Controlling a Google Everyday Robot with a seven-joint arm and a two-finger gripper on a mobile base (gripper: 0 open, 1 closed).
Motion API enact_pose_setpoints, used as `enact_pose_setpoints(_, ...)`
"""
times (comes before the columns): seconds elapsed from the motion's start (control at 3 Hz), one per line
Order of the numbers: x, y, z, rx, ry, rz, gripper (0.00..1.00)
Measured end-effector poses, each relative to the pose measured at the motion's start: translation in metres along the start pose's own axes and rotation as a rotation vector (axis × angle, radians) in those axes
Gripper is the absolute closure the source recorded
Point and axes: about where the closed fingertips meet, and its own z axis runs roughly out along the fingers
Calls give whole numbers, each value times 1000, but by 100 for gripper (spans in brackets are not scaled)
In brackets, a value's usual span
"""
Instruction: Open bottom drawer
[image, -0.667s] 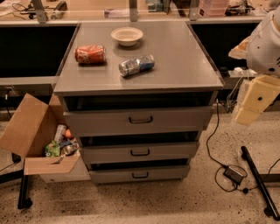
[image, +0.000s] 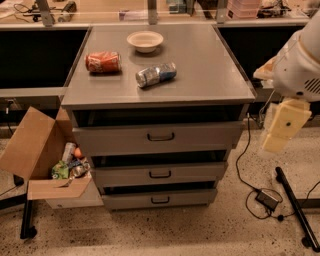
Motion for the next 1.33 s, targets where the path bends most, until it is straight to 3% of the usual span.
enact_pose_setpoints(0.33,-3,22,53,-75,-11,-52,0)
enact_pose_setpoints(0.67,-1,63,135,-206,-20,-78,0)
enact_pose_setpoints(1.0,3,103,216,-340,-19,-66,0)
enact_pose_setpoints(1.33,8,133,279,-470,-34,1,0)
